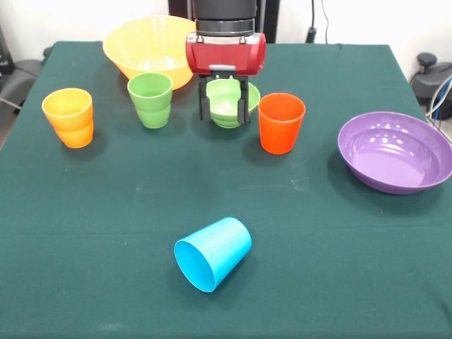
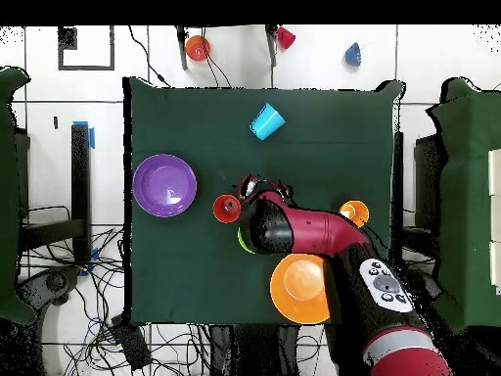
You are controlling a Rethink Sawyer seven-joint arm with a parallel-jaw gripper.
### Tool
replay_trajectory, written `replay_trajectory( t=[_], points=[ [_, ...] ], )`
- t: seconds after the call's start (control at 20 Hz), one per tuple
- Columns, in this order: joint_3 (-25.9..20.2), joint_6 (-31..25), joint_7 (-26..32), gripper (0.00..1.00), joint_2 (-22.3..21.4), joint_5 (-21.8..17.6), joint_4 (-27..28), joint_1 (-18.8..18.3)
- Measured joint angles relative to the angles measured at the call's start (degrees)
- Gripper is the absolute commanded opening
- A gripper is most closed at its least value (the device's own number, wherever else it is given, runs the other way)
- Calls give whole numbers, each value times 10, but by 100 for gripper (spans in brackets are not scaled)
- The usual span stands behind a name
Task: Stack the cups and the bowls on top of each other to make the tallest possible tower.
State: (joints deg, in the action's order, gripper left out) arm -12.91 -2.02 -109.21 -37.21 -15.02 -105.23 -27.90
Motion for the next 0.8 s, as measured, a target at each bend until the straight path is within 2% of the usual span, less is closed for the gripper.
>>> replay_trajectory(
  t=[0.3, 0.8],
  points=[
    [-34, 6, 0, 100, 19, 0, -3, -25],
    [-75, 19, 0, 100, 37, 0, -19, -42]
  ],
)
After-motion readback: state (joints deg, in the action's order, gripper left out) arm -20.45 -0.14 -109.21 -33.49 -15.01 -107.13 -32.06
